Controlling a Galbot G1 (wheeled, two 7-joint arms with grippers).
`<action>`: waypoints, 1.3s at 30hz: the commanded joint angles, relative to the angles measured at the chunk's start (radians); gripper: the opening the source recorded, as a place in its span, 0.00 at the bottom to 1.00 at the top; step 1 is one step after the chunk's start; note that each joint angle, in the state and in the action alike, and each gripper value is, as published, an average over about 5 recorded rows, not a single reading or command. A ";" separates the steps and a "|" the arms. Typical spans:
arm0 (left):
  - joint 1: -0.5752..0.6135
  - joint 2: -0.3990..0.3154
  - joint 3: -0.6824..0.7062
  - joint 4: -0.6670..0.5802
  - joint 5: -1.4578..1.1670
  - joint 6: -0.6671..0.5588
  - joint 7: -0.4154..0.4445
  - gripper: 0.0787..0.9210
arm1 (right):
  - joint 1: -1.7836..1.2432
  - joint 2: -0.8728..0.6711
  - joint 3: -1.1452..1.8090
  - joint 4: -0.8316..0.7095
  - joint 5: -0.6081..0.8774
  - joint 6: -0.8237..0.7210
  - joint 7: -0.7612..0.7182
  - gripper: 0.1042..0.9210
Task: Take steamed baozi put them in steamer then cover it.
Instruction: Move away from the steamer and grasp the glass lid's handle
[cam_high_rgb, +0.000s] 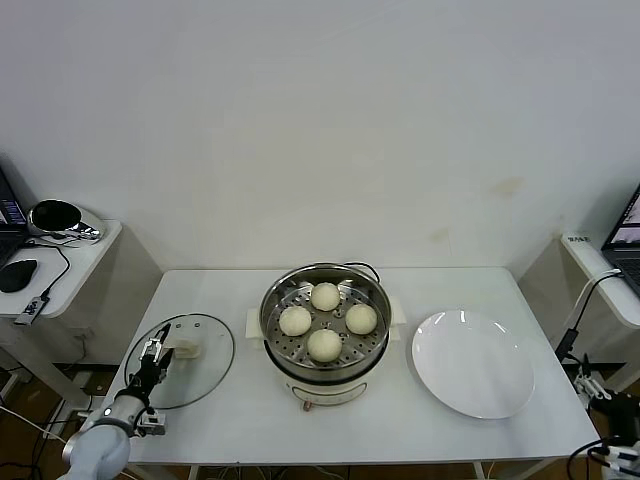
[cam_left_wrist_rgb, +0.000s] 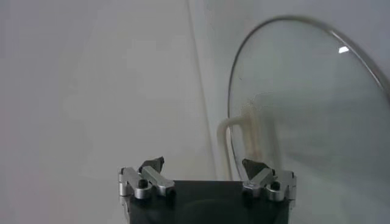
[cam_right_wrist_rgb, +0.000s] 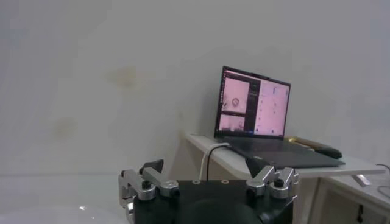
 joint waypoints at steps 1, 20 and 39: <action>-0.081 0.005 0.030 0.075 0.021 0.002 0.000 0.88 | -0.010 0.009 0.008 -0.001 -0.010 0.006 0.001 0.88; -0.107 0.008 0.061 0.114 -0.052 -0.019 0.008 0.75 | -0.013 0.021 -0.017 -0.008 -0.030 0.013 -0.004 0.88; -0.109 -0.012 0.075 0.148 -0.120 -0.018 -0.072 0.11 | -0.023 0.021 -0.019 -0.009 -0.035 0.022 -0.016 0.88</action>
